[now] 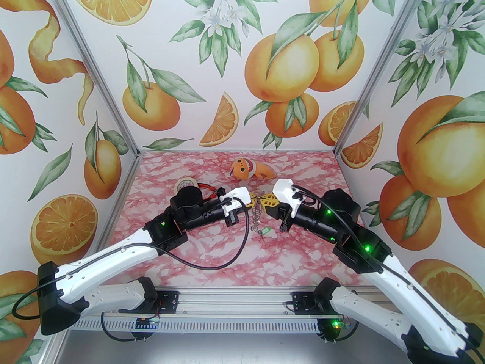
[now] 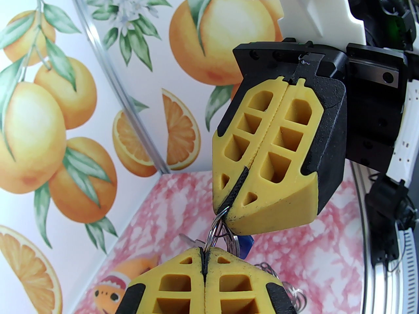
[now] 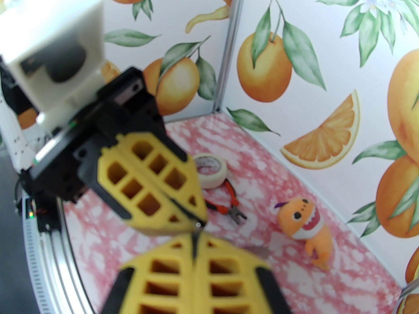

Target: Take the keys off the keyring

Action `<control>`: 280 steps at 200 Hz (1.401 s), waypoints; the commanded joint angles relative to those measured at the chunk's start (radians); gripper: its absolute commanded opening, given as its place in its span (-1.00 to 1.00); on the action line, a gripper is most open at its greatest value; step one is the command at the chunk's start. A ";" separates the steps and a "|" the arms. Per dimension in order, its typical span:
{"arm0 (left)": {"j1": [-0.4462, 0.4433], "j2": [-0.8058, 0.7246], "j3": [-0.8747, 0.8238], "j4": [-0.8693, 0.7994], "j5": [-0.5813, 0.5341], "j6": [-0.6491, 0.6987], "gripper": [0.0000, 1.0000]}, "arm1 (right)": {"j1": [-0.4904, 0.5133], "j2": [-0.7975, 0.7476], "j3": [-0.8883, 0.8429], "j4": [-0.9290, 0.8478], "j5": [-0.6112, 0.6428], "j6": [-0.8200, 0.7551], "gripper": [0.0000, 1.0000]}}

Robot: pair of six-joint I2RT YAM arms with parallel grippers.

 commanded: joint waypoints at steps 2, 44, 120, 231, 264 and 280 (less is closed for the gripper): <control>-0.024 -0.033 0.023 0.058 -0.049 0.022 -1.00 | 0.027 -0.001 -0.026 -0.034 0.001 -0.076 -1.00; -0.039 -0.052 -0.004 0.153 -0.099 0.002 -1.00 | 0.064 -0.017 -0.042 -0.051 0.051 -0.156 -1.00; -0.085 -0.041 0.015 0.191 -0.107 0.002 -1.00 | 0.172 -0.005 -0.062 -0.036 0.172 -0.293 -1.00; -0.110 -0.099 -0.111 0.285 -0.104 -0.030 -0.90 | 0.126 0.059 0.023 -0.012 0.064 -0.249 -1.00; -0.089 -0.138 -0.157 0.244 -0.095 -0.038 -0.68 | 0.009 0.102 0.093 -0.072 -0.159 -0.172 -1.00; -0.069 -0.160 -0.182 0.255 -0.070 -0.049 -0.65 | -0.016 0.124 0.125 -0.111 -0.221 -0.161 -1.00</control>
